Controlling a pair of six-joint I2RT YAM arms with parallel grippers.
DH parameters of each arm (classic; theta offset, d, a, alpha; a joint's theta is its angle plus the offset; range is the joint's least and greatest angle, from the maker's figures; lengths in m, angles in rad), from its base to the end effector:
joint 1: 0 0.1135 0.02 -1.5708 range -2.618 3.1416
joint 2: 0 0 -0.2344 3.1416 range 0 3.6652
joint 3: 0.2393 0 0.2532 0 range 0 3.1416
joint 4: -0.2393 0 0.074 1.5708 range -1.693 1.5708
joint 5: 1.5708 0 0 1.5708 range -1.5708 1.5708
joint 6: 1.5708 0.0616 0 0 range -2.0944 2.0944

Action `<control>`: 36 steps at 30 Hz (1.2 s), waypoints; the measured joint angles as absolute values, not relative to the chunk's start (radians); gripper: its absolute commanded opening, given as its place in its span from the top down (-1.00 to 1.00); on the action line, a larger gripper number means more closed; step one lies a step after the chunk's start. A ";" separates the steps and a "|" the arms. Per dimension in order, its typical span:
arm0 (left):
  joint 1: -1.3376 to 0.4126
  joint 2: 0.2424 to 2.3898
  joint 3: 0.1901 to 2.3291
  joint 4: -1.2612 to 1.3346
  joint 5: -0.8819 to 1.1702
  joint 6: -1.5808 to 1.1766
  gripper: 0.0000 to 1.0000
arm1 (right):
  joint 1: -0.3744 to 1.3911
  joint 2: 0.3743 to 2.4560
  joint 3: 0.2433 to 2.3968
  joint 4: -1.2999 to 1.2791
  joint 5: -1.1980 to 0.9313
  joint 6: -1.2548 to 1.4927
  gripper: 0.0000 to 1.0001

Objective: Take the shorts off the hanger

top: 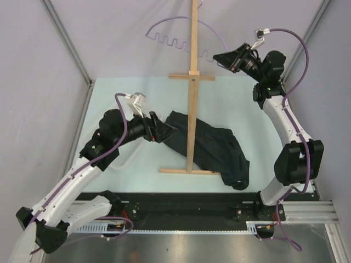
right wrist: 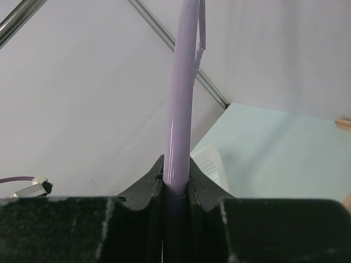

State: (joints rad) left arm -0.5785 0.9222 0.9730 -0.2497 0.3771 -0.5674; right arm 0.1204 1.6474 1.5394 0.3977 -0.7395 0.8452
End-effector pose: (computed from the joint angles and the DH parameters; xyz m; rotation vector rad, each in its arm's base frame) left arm 0.1967 -0.1555 0.3468 0.3048 1.8827 -1.1383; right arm 0.3956 0.0897 0.4145 -0.1728 1.4691 1.2680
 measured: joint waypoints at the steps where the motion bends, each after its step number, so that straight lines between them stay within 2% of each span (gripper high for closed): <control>1: -0.579 0.923 0.973 -0.250 0.376 -0.567 -0.88 | 0.121 1.647 1.540 0.393 -0.738 0.842 1.00; 10: -0.580 0.928 0.973 -0.250 0.371 -0.567 -0.88 | 0.121 1.623 1.547 0.278 -0.640 0.776 1.00; 36: -0.580 0.927 0.973 -0.250 0.370 -0.567 -0.88 | 0.158 1.608 1.611 0.215 -0.602 0.718 1.00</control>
